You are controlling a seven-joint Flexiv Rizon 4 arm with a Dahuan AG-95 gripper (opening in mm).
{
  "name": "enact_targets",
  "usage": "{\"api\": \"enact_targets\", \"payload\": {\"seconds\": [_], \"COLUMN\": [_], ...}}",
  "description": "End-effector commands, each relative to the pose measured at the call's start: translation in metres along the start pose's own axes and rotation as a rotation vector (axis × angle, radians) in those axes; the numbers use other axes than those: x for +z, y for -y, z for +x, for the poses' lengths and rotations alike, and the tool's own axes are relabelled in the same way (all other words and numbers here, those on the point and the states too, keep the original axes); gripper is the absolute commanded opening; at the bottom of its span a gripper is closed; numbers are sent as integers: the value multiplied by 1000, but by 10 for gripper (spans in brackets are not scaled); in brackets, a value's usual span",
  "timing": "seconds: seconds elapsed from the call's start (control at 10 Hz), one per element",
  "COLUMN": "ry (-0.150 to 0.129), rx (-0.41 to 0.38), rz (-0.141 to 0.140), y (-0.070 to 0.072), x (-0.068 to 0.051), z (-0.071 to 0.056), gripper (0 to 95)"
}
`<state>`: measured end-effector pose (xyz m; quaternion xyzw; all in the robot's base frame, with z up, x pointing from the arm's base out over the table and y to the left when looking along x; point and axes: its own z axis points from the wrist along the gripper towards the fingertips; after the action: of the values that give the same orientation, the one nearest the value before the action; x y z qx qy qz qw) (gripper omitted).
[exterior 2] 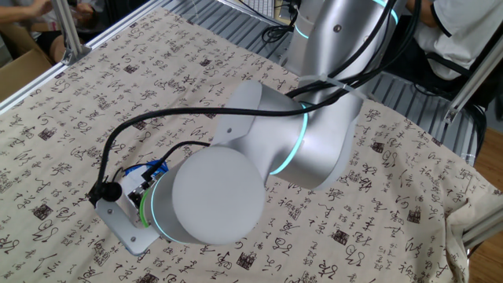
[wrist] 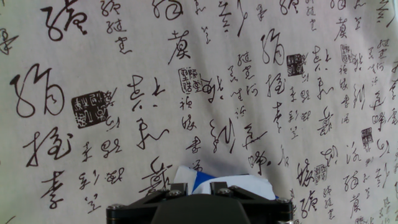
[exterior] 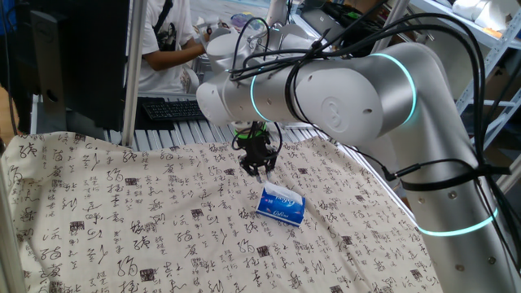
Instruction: Pull out a napkin
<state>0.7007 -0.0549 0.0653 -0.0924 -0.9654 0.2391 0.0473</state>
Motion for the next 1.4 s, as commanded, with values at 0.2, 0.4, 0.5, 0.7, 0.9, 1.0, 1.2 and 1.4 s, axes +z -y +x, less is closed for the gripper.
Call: {"api": "enact_targets", "payload": {"seconds": [0.2, 0.4, 0.5, 0.7, 0.9, 1.0, 1.2, 1.4], "ry": [2, -1, 0, 2, 3, 5, 3, 0], "rx": [-5, -3, -6, -22, -13, -10, 5, 9], "rz": [1, 3, 2, 2, 16, 24, 27, 34], "y": [1, 2, 2, 2, 1, 1, 2, 2], "x": [1, 5, 6, 6, 6, 6, 6, 6], "z": [-1, 0, 0, 0, 0, 0, 0, 0], "gripper": [190, 190, 190, 0, 0, 0, 0, 0]}}
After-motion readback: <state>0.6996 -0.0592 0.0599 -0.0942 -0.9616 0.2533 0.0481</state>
